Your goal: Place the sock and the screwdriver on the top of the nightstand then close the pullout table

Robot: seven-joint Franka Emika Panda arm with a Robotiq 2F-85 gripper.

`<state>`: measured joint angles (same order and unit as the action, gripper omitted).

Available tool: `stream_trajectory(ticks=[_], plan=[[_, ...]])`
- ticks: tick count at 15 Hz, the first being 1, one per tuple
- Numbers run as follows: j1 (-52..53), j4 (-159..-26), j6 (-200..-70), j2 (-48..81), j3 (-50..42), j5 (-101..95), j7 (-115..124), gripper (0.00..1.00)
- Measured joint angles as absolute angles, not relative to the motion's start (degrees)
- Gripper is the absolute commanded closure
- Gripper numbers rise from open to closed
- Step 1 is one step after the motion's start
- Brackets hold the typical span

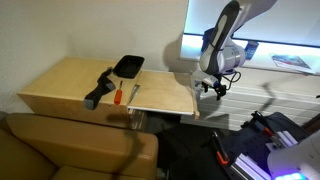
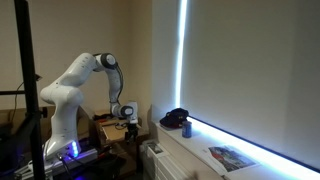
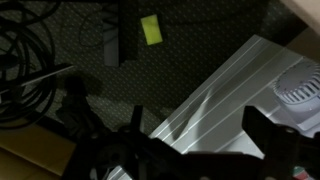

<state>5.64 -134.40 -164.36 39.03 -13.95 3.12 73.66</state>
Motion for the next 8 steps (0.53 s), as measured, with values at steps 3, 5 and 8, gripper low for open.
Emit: stream_trajectory(ticks=[3,5,8], plan=[[4.84,-131.24,-166.29,43.38,-11.27,7.86,73.60,0.00],[5.06,-129.90,-166.29,44.88,-10.90,8.58,73.68,0.00],[5.04,-129.55,-166.35,45.01,-9.58,8.83,71.72,0.00]])
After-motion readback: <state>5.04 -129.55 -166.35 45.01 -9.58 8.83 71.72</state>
